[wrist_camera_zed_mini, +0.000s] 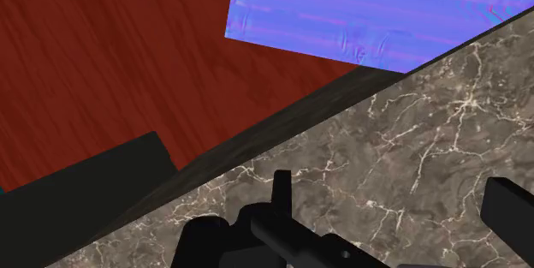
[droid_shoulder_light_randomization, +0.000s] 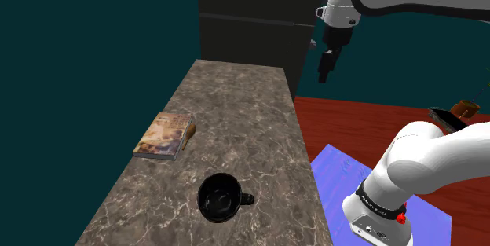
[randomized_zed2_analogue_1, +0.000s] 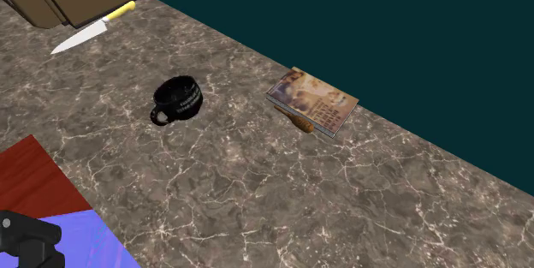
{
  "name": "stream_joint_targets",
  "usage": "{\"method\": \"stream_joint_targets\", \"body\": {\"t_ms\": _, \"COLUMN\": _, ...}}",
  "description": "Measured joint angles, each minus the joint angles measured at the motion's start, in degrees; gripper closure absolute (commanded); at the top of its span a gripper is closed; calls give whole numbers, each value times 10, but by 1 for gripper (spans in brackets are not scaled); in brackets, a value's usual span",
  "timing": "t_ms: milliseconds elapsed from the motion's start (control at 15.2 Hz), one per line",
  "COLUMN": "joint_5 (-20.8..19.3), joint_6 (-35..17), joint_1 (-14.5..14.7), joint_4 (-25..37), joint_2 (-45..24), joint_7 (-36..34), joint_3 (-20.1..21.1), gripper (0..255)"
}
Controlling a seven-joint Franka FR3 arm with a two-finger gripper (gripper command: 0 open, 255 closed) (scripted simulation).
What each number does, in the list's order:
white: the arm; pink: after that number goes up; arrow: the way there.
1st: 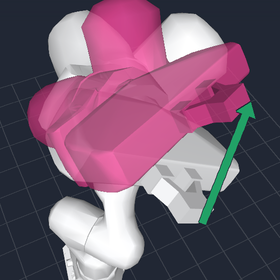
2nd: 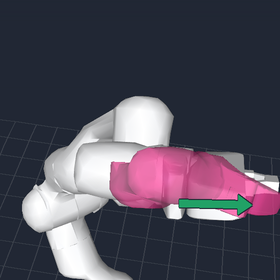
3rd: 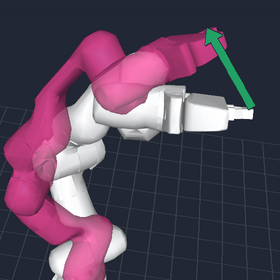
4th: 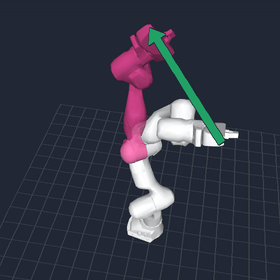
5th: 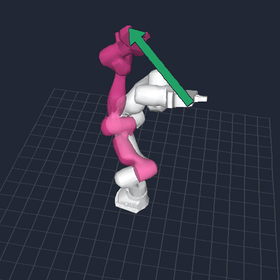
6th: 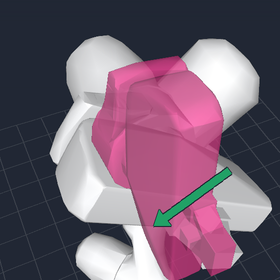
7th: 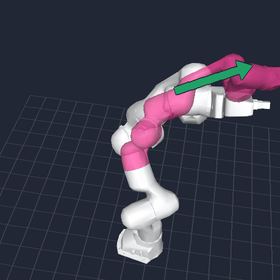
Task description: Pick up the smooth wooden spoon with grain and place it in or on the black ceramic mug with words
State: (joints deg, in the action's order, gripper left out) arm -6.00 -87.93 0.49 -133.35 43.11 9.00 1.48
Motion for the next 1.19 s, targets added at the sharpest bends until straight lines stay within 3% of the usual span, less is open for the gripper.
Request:
{"method": "stream_joint_targets", "body": {"t_ms": 396, "joint_5": 48, "joint_6": -46, "joint_1": 1, "joint_4": -31, "joint_2": -13, "joint_7": -85, "joint_3": 35, "gripper": 0}}
{"method": "stream_joint_targets", "body": {"t_ms": 1188, "joint_5": 168, "joint_6": -230, "joint_1": 4, "joint_4": -54, "joint_2": -140, "joint_7": -332, "joint_3": 150, "gripper": 0}}
